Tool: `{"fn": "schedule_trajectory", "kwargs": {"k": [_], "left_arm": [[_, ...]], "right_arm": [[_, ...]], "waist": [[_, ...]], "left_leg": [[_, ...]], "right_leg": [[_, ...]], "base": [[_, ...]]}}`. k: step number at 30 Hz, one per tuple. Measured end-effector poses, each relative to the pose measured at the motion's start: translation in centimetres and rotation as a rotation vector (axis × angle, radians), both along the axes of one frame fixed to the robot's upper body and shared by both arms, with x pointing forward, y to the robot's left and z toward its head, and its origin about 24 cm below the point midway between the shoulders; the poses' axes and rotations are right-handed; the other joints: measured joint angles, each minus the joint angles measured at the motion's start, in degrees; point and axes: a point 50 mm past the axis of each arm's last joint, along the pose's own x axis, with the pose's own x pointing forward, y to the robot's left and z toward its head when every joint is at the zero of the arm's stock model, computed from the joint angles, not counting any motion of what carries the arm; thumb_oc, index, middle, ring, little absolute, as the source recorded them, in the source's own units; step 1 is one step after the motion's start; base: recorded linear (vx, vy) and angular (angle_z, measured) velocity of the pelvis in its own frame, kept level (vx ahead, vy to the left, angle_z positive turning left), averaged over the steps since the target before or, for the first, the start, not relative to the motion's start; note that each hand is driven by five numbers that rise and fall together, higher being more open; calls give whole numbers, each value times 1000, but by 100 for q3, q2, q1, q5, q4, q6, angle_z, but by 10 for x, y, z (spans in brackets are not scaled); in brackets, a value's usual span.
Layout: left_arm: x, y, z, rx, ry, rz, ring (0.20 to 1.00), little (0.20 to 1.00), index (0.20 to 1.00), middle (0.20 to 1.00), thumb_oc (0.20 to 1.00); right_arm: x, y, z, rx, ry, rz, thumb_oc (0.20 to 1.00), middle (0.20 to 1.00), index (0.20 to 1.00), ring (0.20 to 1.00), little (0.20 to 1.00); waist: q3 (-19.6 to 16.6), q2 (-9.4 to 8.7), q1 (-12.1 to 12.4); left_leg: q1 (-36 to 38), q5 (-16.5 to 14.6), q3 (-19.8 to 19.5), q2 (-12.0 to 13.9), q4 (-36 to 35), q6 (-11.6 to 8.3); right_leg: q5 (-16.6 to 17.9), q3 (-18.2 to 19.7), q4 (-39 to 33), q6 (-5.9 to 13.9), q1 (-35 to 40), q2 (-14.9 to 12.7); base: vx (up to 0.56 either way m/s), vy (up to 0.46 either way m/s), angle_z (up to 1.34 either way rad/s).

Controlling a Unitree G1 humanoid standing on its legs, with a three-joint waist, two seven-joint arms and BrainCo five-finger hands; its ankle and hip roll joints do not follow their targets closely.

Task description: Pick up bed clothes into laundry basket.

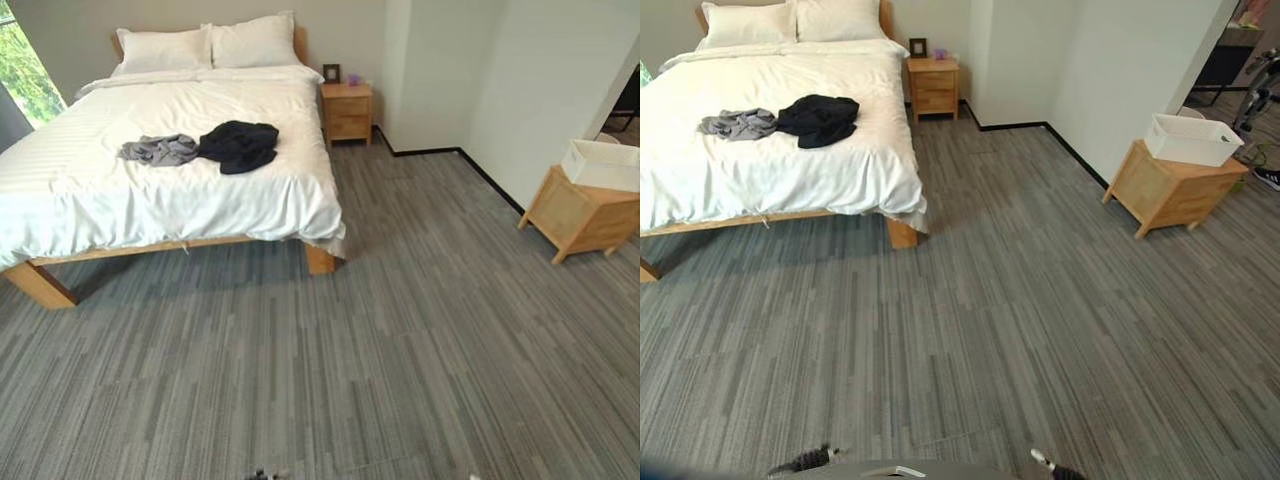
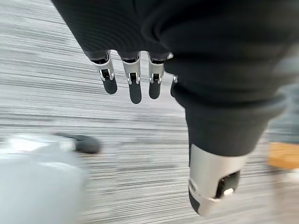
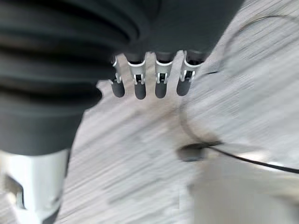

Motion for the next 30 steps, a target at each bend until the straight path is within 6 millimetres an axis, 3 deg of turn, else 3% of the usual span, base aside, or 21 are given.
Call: {"fn": "schedule_trajectory", "kwargs": {"k": [5, 7, 9, 14, 16, 18, 23, 26, 27, 28, 30], "left_arm": [[70, 1, 36, 29, -333, 19, 1000, 1000, 1000, 1000, 1000], [104, -13, 81, 7, -617, -74, 1000, 1000, 1000, 1000, 1000], [115, -16, 112, -14, -803, -63, 1000, 1000, 1000, 1000, 1000], [99, 0, 100, -35, -775, 142, 1000, 1000, 1000, 1000, 1000], [82, 1, 78, -64, -675, 267, 1000, 1000, 1000, 1000, 1000], [77, 2, 73, -55, -648, 294, 1000, 1000, 1000, 1000, 1000], [79, 5, 77, -26, -663, 336, 1000, 1000, 1000, 1000, 1000], [90, 8, 97, -10, -760, 307, 1000, 1000, 1000, 1000, 1000], [103, 6, 105, -16, -804, 296, 1000, 1000, 1000, 1000, 1000], [106, 6, 109, -11, -822, 285, 1000, 1000, 1000, 1000, 1000], [114, 9, 116, 6, -851, 261, 1000, 1000, 1000, 1000, 1000]], "right_arm": [[88, -2, 41, -75, -383, 107, 1000, 1000, 1000, 1000, 1000], [123, 4, 81, -106, -626, 184, 1000, 1000, 1000, 1000, 1000], [135, 12, 111, -135, -789, 246, 1000, 1000, 1000, 1000, 1000], [125, 12, 114, -181, -808, 281, 1000, 1000, 1000, 1000, 1000], [115, 18, 97, -150, -740, 291, 1000, 1000, 1000, 1000, 1000], [114, 22, 95, -135, -734, 300, 1000, 1000, 1000, 1000, 1000], [121, 29, 98, -116, -757, 332, 1000, 1000, 1000, 1000, 1000], [129, 24, 107, -131, -812, 305, 1000, 1000, 1000, 1000, 1000], [142, 19, 122, -157, -876, 308, 1000, 1000, 1000, 1000, 1000], [143, 21, 127, -157, -897, 317, 1000, 1000, 1000, 1000, 1000], [143, 29, 133, -141, -937, 348, 1000, 1000, 1000, 1000, 1000]], "waist": [[27, 109, 0], [108, 191, 1], [77, 241, 8], [106, 209, 4], [141, 128, 18], [180, 81, 20], [288, -23, 154], [370, -1, 322], [574, 292, 321], [598, 353, 251], [743, 195, 151]], "left_leg": [[-3, 45, 0, -16, -14, 29], [-2, 97, -11, -32, -97, 51], [5, 110, -24, -43, -123, 64], [0, 108, -13, -54, -128, 61], [-74, 109, -5, -54, -128, 59], [-189, 127, 6, -57, -128, 47], [-400, 176, 141, -55, -129, 56], [-465, 104, 86, -113, -170, 127], [-502, 88, -29, 18, -138, 203], [-497, 122, -85, 20, -131, 275], [-516, 9, -191, -177, 142, 385]], "right_leg": [[59, 8, 3, 34, -10, -13], [71, 5, 4, 52, -35, -26], [55, -14, 7, 90, -32, -39], [42, -11, -1, 108, -45, -55], [34, -5, -2, 117, -131, -56], [57, 8, -2, 128, -248, -57], [100, 86, -3, 185, -488, -74], [96, 112, 191, 252, -633, -99], [-166, -41, 1639, 504, -1361, -35], [-264, -131, 2464, 548, -1722, -88], [-349, -159, 4829, 556, -2829, -446]], "base": [[-7, 3, 0], [1, 4, 3], [25, 7, 7], [0, 0, 0], [-15, 10, -5], [-23, 28, -5], [55, 95, -10], [122, 252, -3], [177, 286, 16], [109, 174, 25], [240, 87, 51]]}}
